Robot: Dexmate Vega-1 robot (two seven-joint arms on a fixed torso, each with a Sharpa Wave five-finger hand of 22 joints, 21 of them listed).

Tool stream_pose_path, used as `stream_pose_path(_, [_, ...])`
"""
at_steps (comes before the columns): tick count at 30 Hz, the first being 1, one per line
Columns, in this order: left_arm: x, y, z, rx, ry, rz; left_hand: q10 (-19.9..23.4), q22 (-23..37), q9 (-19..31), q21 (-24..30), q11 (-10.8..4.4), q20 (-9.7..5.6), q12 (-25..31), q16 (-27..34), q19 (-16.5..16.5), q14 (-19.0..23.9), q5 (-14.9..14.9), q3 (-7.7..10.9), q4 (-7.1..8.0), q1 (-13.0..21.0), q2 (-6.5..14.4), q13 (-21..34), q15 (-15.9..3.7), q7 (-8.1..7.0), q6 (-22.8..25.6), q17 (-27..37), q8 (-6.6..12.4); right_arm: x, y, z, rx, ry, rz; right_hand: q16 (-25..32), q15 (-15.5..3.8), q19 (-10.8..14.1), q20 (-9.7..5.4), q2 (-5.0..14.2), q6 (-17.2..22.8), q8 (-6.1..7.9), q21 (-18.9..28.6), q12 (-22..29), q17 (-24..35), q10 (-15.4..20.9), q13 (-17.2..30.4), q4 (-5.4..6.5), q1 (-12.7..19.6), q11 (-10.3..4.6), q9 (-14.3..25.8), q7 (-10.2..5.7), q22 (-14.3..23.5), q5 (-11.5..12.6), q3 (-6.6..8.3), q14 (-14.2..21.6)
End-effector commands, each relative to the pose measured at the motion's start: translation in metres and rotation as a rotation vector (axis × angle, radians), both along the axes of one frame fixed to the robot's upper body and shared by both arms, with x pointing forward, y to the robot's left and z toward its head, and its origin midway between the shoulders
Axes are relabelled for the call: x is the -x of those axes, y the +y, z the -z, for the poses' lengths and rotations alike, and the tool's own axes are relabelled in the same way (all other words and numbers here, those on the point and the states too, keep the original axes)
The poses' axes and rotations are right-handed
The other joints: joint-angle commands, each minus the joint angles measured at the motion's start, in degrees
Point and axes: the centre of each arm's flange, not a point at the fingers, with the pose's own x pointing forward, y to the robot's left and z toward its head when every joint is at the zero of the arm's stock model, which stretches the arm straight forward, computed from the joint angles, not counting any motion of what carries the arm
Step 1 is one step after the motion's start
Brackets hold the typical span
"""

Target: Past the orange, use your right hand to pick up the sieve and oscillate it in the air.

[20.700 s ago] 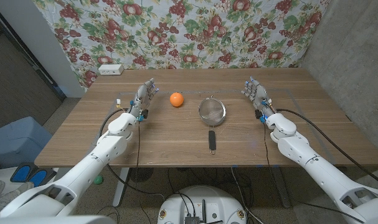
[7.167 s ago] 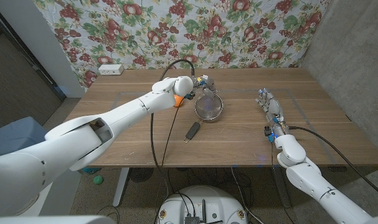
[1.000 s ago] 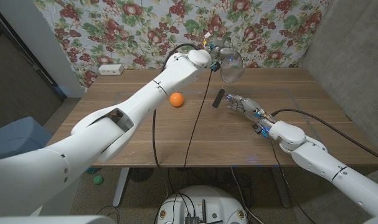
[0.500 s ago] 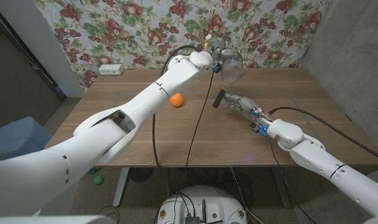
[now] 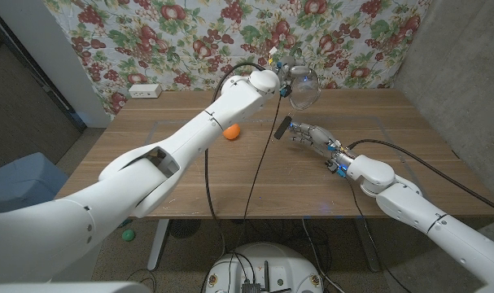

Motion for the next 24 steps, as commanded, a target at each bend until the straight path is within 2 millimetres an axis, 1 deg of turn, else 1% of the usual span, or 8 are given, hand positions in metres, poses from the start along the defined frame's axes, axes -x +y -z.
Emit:
stream_pose_path(1, [0.003, -0.005, 0.004, 0.018, -0.004, 0.005, -0.16, 0.18, 0.55, 0.35, 0.24, 0.40, -0.18, -0.09, 0.14, 0.17, 0.38, 0.59, -0.03, -0.53, 0.06, 0.16, -3.76, 6.39, 5.99, 0.21, 0.30, -0.002, 0.008, 0.002, -0.040, 0.019, -0.071, 0.48, 0.03, 0.78, -0.15, 0.56, 0.48, 0.40, 0.34, 0.30, 0.10, 0.93, 0.25, 0.18, 0.98, -0.22, 0.32, -0.45, 0.31, 0.30, 0.47, 1.09])
stream_pose_path(3, [0.003, -0.006, 0.005, 0.027, -0.002, 0.008, -0.17, 0.19, 0.58, 0.36, 0.28, 0.39, -0.19, -0.10, 0.15, 0.14, 0.40, 0.65, -0.03, -0.57, 0.03, 0.16, -3.79, 6.39, 5.99, 0.21, 0.27, -0.003, 0.009, 0.003, -0.042, 0.024, -0.082, 0.51, 0.11, 0.73, 0.47, 0.79, 0.52, 0.40, 0.27, 0.26, 0.18, 0.92, 0.25, 0.26, 1.21, -0.39, 0.33, -0.65, 0.33, 0.30, 0.54, 1.11])
stream_pose_path(5, [0.003, -0.006, 0.006, 0.034, 0.002, 0.011, -0.22, 0.19, 0.54, 0.35, 0.19, 0.40, -0.20, -0.09, 0.12, 0.15, 0.44, 0.73, -0.03, -0.62, 0.00, 0.16, -3.80, 6.43, 6.06, 0.21, 0.22, -0.003, 0.011, 0.004, -0.039, 0.021, -0.078, 0.46, -0.09, 0.39, 2.07, 1.01, 0.49, 0.35, 0.07, 0.20, 0.31, 0.93, 0.26, 0.39, 1.51, -0.73, 0.33, -0.84, 0.37, 0.28, 0.55, 0.89])
stream_pose_path(7, [0.004, -0.006, 0.008, 0.041, 0.001, 0.009, -0.23, 0.19, 0.49, 0.36, 0.26, 0.42, -0.20, -0.09, 0.12, 0.14, 0.49, 0.83, -0.04, -0.65, -0.02, 0.16, -3.81, 6.46, 6.03, 0.20, 0.11, -0.002, 0.012, 0.004, -0.039, 0.020, -0.080, 0.48, -0.09, 0.34, 2.21, 1.04, 0.44, 0.32, 0.03, 0.18, 0.33, 0.90, 0.26, 0.41, 1.58, -0.81, 0.33, -0.93, 0.37, 0.27, 0.55, 0.92])
stream_pose_path(10, [0.003, -0.005, 0.011, 0.063, 0.025, 0.000, -0.35, 0.20, 0.56, 0.35, 0.39, 0.41, -0.24, -0.10, 0.09, 0.09, 0.56, 0.99, -0.05, -0.72, -0.07, 0.17, -3.75, 6.49, 5.99, 0.20, 0.04, -0.001, 0.013, 0.003, -0.032, 0.016, -0.070, 0.61, 0.46, 0.67, 1.80, 1.17, 0.41, 0.30, 0.11, 0.16, 0.36, 0.96, 0.27, 0.35, 2.00, -0.86, 0.34, -1.01, 0.39, 0.29, 0.62, 1.29])
stream_pose_path(16, [0.002, -0.005, 0.015, 0.091, 0.034, 0.014, -0.99, 0.21, 0.47, 0.34, 0.22, 0.51, -0.47, -0.18, 0.02, -0.16, 0.66, 1.24, -0.07, -0.85, -0.17, 0.18, -3.72, 6.46, 6.03, 0.20, -0.18, 0.000, 0.016, 0.003, -0.041, 0.020, -0.071, 0.89, 0.40, 2.50, 0.37, 1.55, 0.60, 0.37, 0.68, 0.23, 0.42, 1.40, 0.27, 0.09, 3.41, -1.06, 0.35, -1.16, 0.46, 0.37, 0.98, 2.09])
stream_pose_path(19, [0.002, -0.005, 0.017, 0.102, 0.036, 0.019, -1.19, 0.22, 0.47, 0.35, 0.43, 0.51, -0.52, -0.20, 0.01, -0.25, 0.71, 1.36, -0.08, -0.91, -0.22, 0.18, -3.69, 6.45, 6.10, 0.19, -0.24, 0.001, 0.016, 0.003, -0.053, 0.015, -0.058, 1.19, -0.06, 3.50, -0.23, 1.97, 1.08, 0.54, 0.99, 0.36, 0.53, 1.94, 0.28, 0.03, 4.35, -1.01, 0.36, -1.41, 0.53, 0.45, 1.24, 2.82])
stream_pose_path(24, [0.003, -0.007, 0.020, 0.105, 0.046, 0.032, -1.25, 0.23, 0.48, 0.35, 0.34, 0.50, -0.51, -0.23, -0.01, -0.41, 0.78, 1.54, -0.09, -0.98, -0.28, 0.18, -3.60, 6.42, 6.09, 0.19, -0.37, 0.001, 0.016, 0.004, -0.096, 0.013, -0.050, 2.61, -1.44, 5.87, -1.47, 2.98, 2.84, 1.07, 1.84, 0.89, 1.13, 4.02, 0.34, 0.24, 6.12, -1.44, 0.41, -2.06, 0.83, 0.51, 1.52, 5.76])
